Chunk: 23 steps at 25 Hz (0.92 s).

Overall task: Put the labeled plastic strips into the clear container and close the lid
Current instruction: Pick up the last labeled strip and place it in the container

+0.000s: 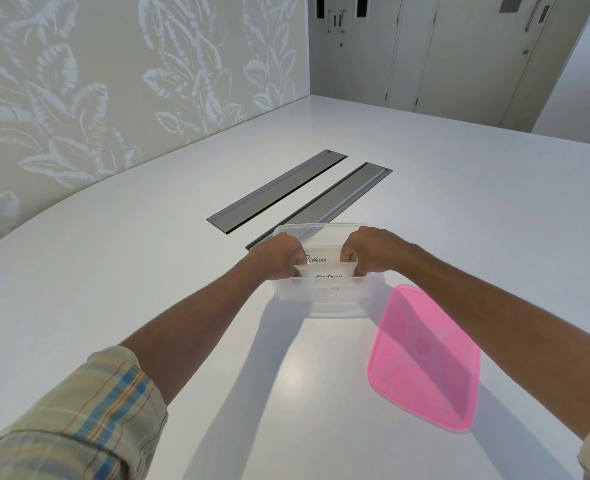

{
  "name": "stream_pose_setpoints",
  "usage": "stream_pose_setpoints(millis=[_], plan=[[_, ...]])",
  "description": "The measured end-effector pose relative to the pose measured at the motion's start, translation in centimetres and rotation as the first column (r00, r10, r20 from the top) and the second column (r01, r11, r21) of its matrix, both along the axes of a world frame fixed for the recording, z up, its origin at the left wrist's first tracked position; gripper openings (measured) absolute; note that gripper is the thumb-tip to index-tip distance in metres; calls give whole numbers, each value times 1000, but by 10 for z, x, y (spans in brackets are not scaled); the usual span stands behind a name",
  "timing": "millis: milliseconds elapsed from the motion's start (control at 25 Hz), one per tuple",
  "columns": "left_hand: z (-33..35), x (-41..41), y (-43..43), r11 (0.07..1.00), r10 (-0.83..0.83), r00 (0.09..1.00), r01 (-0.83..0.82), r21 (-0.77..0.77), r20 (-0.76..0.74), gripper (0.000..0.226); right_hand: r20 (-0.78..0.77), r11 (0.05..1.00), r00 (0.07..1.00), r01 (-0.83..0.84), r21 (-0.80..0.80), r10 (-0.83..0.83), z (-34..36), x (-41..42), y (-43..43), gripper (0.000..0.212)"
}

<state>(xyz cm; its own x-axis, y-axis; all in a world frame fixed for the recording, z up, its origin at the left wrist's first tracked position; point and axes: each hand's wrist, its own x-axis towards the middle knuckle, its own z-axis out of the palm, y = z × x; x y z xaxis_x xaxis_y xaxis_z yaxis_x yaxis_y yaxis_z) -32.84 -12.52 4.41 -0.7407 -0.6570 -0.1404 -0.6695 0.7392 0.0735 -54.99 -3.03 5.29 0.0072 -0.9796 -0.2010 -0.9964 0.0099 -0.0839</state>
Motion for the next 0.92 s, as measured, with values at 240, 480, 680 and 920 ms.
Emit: stream_pose_setpoints(millis=[240,480,680,920], plan=[[1,-4,-4,997,-8,999,5,72,36,35,-25,997,999,-36,66,38,-6,3,-6,38],[1,-11,-5,996,-41,992,32,81,118,41,18,993,1000,-14,114,12,-9,6,-8,48],[2,-15,-7,995,-47,989,33,98,138,43,39,993,999,-34,115,30,-11,3,-9,47],[8,-12,-8,990,-3,999,-5,143,53,40,240,999,971,0,36,-8,-10,-4,-8,36]])
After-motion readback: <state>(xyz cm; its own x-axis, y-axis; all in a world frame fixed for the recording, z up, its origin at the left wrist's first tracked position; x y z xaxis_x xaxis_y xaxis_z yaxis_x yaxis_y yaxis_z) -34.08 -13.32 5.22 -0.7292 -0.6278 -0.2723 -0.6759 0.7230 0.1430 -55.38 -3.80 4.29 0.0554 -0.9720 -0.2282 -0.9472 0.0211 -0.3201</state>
